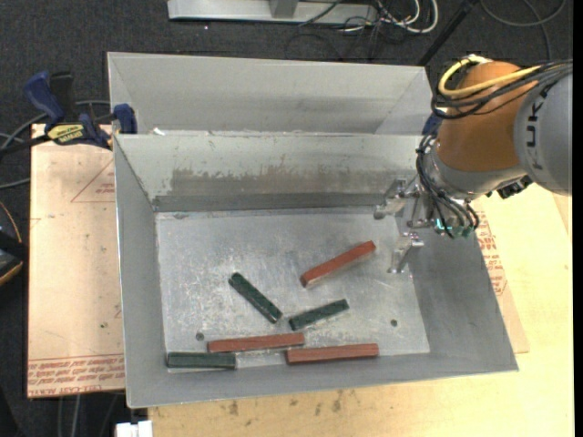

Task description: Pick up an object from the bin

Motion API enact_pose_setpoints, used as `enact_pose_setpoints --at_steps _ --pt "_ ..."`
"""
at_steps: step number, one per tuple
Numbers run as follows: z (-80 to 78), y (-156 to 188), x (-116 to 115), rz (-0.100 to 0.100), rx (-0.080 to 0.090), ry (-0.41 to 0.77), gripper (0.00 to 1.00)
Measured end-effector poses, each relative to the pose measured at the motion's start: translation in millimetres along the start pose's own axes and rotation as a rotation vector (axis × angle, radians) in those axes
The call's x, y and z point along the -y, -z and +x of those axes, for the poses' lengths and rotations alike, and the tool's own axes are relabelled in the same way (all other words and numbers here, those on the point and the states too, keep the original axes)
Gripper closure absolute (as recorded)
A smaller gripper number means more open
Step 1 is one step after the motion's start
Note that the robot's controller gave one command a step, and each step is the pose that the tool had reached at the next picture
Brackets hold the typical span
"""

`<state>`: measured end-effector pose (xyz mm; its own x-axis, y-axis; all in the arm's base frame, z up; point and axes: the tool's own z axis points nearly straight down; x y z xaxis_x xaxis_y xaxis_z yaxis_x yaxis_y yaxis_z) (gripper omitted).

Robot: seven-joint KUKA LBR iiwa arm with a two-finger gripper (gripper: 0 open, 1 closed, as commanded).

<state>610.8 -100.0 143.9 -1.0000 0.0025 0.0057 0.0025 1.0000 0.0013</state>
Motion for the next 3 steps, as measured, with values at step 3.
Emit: enact_pose_setpoints --at_steps 3 --pt "-16.3 10.2 -109.3 -0.001 0.008 0.086 0.0"
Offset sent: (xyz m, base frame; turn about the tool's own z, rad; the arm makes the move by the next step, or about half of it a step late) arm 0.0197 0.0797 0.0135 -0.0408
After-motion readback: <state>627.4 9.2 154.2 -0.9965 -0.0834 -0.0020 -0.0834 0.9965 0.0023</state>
